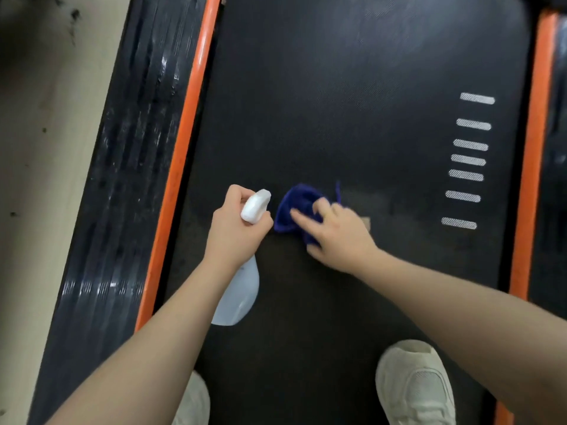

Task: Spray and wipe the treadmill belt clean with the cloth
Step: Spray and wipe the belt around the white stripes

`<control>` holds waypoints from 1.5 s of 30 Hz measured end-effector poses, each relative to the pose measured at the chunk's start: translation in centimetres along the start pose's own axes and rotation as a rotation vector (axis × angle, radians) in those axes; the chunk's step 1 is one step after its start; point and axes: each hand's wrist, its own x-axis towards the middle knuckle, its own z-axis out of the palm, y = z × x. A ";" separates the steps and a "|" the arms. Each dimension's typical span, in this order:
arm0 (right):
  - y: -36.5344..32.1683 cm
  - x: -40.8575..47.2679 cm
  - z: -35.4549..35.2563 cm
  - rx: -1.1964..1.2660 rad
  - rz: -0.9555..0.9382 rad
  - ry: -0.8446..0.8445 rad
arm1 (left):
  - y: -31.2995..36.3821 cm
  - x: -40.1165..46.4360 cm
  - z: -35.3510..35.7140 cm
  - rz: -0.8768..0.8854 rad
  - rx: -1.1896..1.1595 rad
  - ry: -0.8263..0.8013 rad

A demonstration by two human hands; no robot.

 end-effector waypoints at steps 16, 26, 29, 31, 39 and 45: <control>3.7 -1.3 0.6 -0.044 0.025 0.101 | 2.1 -0.8 1.7 0.076 -0.150 0.028; 1.6 -4.4 1.8 -0.019 0.017 0.102 | 2.9 0.0 3.2 0.088 -0.077 -0.027; 5.4 -1.7 0.7 -0.046 0.362 0.222 | 2.7 0.0 2.9 0.124 -0.058 -0.092; 6.8 -0.5 -0.8 -0.038 0.656 0.194 | 2.6 0.0 2.9 0.140 -0.011 -0.157; 7.8 -8.1 -4.1 0.356 0.745 -0.006 | 3.5 -1.9 5.2 0.142 0.101 -0.295; 9.2 -12.8 -6.7 0.727 1.078 0.382 | 7.0 -3.7 10.9 0.193 0.055 -0.381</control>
